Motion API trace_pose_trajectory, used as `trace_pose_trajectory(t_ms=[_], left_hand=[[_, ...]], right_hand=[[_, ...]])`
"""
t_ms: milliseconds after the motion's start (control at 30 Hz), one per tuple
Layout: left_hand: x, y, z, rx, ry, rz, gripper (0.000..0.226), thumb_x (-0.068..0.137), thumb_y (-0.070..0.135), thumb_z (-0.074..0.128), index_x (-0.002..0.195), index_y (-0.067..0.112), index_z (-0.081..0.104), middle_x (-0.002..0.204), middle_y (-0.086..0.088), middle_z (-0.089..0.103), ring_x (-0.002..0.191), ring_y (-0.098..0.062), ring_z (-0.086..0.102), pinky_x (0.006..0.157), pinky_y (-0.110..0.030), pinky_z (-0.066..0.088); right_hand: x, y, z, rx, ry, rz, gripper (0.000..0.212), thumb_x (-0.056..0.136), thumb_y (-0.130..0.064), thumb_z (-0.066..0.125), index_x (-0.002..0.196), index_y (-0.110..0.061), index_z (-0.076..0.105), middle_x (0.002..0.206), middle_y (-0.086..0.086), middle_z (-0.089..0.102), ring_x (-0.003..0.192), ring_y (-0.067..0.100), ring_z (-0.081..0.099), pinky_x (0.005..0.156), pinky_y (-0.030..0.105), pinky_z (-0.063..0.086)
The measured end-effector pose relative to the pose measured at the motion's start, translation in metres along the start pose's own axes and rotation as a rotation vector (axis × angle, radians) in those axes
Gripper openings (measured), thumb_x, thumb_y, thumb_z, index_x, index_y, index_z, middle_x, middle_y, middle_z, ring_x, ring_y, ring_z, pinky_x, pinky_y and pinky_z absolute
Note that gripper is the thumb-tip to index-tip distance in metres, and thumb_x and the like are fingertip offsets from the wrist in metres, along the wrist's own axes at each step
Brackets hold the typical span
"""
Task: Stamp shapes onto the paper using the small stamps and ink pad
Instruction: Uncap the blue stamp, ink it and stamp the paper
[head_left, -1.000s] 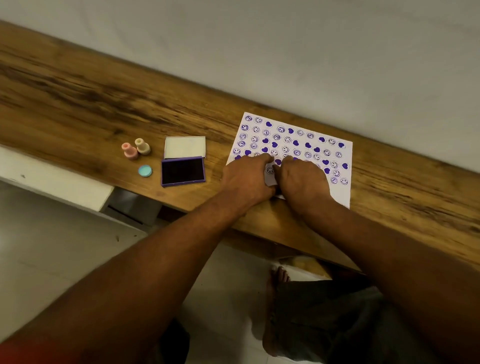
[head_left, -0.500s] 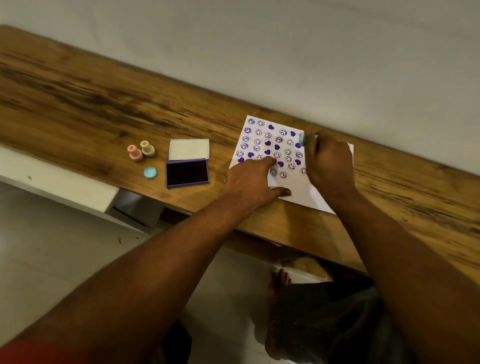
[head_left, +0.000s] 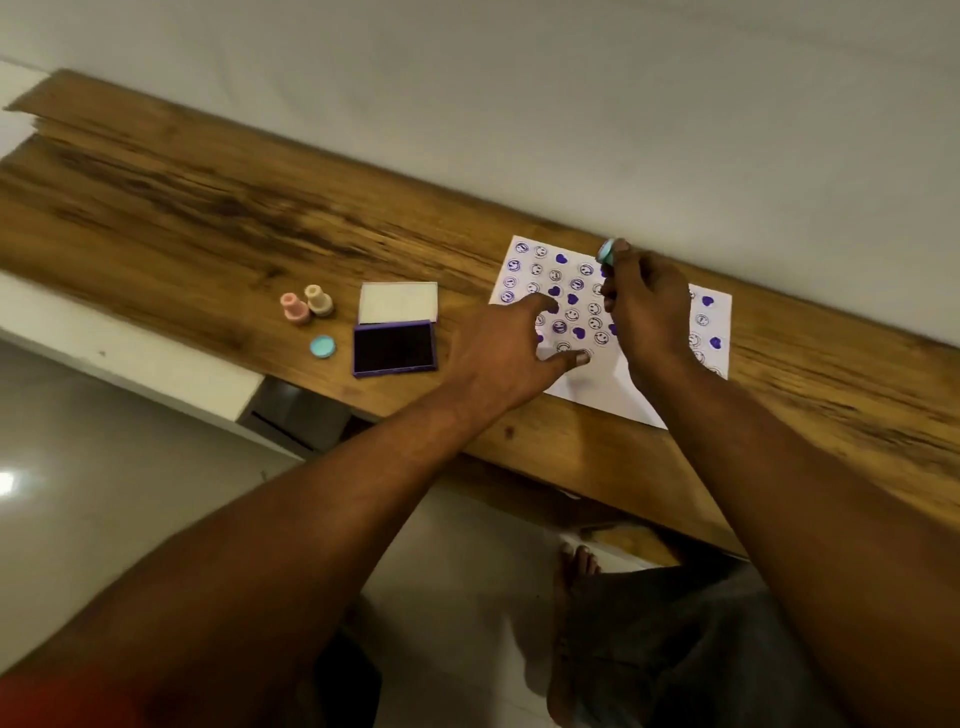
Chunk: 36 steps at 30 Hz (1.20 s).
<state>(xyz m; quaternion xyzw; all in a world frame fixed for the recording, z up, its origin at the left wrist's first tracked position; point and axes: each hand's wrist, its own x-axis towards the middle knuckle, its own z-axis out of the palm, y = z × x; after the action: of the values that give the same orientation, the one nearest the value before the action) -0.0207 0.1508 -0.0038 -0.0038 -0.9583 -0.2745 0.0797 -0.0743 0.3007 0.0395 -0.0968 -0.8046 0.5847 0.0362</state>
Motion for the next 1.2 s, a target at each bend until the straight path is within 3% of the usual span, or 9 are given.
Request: trace_pose_trajectory(t_ms=[100, 200, 300, 433, 633, 733, 867, 1000, 1200], left_hand=[[-0.005, -0.011, -0.033, 0.025, 0.031, -0.018, 0.055, 0.086, 0.07, 0.069, 0.125, 0.032, 0.07, 0.073, 0.014, 0.066, 0.069, -0.003, 0.059, 0.061, -0.022, 0.045], [-0.018, -0.035, -0.068, 0.031, 0.079, -0.055, 0.026, 0.094, 0.054, 0.068, 0.1, 0.03, 0.075, 0.063, 0.015, 0.058, 0.065, -0.008, 0.059, 0.059, -0.027, 0.045], [-0.035, -0.069, -0.097, 0.051, 0.173, -0.126, 0.027, 0.095, 0.054, 0.067, 0.086, 0.029, 0.071, 0.071, 0.013, 0.062, 0.07, -0.009, 0.061, 0.056, -0.023, 0.04], [-0.062, -0.121, -0.124, 0.127, 0.239, -0.208, 0.041, 0.094, 0.065, 0.063, 0.07, 0.031, 0.059, 0.066, 0.013, 0.061, 0.066, -0.008, 0.061, 0.056, -0.025, 0.043], [-0.09, -0.18, -0.146, 0.133, 0.197, -0.247, 0.036, 0.079, 0.072, 0.074, 0.08, 0.039, 0.063, 0.06, 0.019, 0.057, 0.054, 0.001, 0.054, 0.05, -0.02, 0.034], [-0.095, -0.196, -0.139, 0.135, 0.183, -0.276, 0.048, 0.074, 0.077, 0.074, 0.104, 0.04, 0.071, 0.066, 0.02, 0.06, 0.063, 0.003, 0.056, 0.054, -0.021, 0.04], [-0.098, -0.205, -0.126, 0.093, 0.163, -0.275, 0.066, 0.077, 0.079, 0.068, 0.127, 0.037, 0.069, 0.071, 0.018, 0.061, 0.067, 0.0, 0.058, 0.056, -0.023, 0.044], [-0.094, -0.203, -0.118, 0.095, 0.187, -0.24, 0.059, 0.085, 0.075, 0.061, 0.129, 0.037, 0.069, 0.071, 0.018, 0.059, 0.067, -0.003, 0.058, 0.056, -0.023, 0.042], [-0.09, -0.203, -0.114, 0.078, 0.226, -0.25, 0.047, 0.088, 0.065, 0.064, 0.126, 0.039, 0.07, 0.07, 0.02, 0.053, 0.065, -0.004, 0.055, 0.053, -0.02, 0.032]], right_hand=[[0.0, -0.004, 0.01, -0.075, -0.037, -0.101, 0.036, 0.099, -0.052, 0.06, 0.102, -0.02, 0.075, 0.085, -0.004, 0.076, 0.076, 0.008, 0.071, 0.074, 0.035, 0.06], [-0.004, -0.007, 0.028, -0.157, -0.118, -0.172, 0.037, 0.094, -0.052, 0.067, 0.107, -0.018, 0.076, 0.091, -0.003, 0.077, 0.081, 0.01, 0.073, 0.078, 0.037, 0.062], [-0.015, -0.01, 0.05, -0.226, -0.232, -0.262, 0.041, 0.089, -0.048, 0.076, 0.116, -0.018, 0.075, 0.095, -0.003, 0.076, 0.082, 0.009, 0.071, 0.071, 0.023, 0.057], [-0.038, -0.017, 0.083, -0.276, -0.374, -0.43, 0.035, 0.089, -0.04, 0.077, 0.116, -0.019, 0.077, 0.094, -0.007, 0.075, 0.082, 0.007, 0.067, 0.069, 0.022, 0.054], [-0.067, -0.033, 0.129, -0.387, -0.504, -0.632, 0.034, 0.091, -0.044, 0.067, 0.119, -0.027, 0.076, 0.104, -0.011, 0.075, 0.082, 0.005, 0.065, 0.066, 0.024, 0.052], [-0.075, -0.037, 0.148, -0.464, -0.545, -0.709, 0.034, 0.089, -0.042, 0.07, 0.119, -0.029, 0.075, 0.111, -0.01, 0.075, 0.09, 0.004, 0.062, 0.07, 0.011, 0.041], [-0.086, -0.043, 0.163, -0.499, -0.615, -0.74, 0.035, 0.086, -0.039, 0.073, 0.119, -0.029, 0.072, 0.107, -0.01, 0.075, 0.09, 0.008, 0.068, 0.075, 0.02, 0.05], [-0.093, -0.046, 0.175, -0.513, -0.653, -0.776, 0.022, 0.086, -0.034, 0.076, 0.107, -0.03, 0.071, 0.102, -0.011, 0.073, 0.087, 0.006, 0.066, 0.07, 0.01, 0.039], [-0.098, -0.049, 0.184, -0.602, -0.655, -0.801, 0.022, 0.086, -0.031, 0.076, 0.108, -0.029, 0.074, 0.102, -0.008, 0.074, 0.087, 0.008, 0.063, 0.078, 0.026, 0.05]])
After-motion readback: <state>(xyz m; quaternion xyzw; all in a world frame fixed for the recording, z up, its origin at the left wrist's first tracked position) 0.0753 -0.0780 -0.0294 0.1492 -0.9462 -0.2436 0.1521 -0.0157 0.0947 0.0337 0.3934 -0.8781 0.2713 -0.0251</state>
